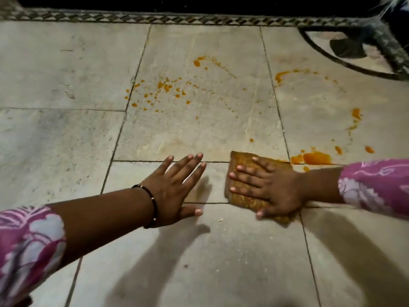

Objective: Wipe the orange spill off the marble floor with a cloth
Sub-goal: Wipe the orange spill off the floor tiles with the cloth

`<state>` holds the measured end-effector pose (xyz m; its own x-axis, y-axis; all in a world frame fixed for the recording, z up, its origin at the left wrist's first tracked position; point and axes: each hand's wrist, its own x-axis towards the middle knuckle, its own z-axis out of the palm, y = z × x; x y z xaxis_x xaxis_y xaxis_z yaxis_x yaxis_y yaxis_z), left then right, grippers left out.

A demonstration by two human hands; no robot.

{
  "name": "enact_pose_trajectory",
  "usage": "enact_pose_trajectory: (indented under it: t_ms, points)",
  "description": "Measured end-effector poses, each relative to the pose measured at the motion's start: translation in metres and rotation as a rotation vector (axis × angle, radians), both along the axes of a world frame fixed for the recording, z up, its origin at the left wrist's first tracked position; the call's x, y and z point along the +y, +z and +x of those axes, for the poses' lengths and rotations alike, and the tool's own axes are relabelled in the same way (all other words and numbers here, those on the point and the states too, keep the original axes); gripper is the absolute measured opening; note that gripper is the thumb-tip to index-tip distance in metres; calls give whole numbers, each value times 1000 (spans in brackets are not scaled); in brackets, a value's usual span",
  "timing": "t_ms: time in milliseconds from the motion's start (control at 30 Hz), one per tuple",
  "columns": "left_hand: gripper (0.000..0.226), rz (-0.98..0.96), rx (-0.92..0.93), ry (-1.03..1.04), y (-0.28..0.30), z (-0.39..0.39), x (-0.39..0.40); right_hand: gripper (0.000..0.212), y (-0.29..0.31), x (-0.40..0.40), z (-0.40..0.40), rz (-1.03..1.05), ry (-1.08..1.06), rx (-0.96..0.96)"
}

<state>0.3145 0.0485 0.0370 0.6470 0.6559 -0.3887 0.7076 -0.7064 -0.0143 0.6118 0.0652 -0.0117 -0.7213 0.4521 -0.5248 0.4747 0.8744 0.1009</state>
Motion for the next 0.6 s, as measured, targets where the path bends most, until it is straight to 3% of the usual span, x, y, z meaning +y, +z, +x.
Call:
enact_pose_trajectory:
  t_ms: [167,333,467,600]
  points:
    - [99,-37,-195,157,-23,69,9,79,-19,-71,-4,43,-278,321]
    - [97,-81,-336,306,-63,116,-7,80,-21,-115,66,5,-221,364]
    - [86,-17,-447,479,-88,125,-28,80,-19,-84,109,83,-431,356]
    - [74,96,-548,533,-96,122,-37,73,-27,-30,62,217,-650,367]
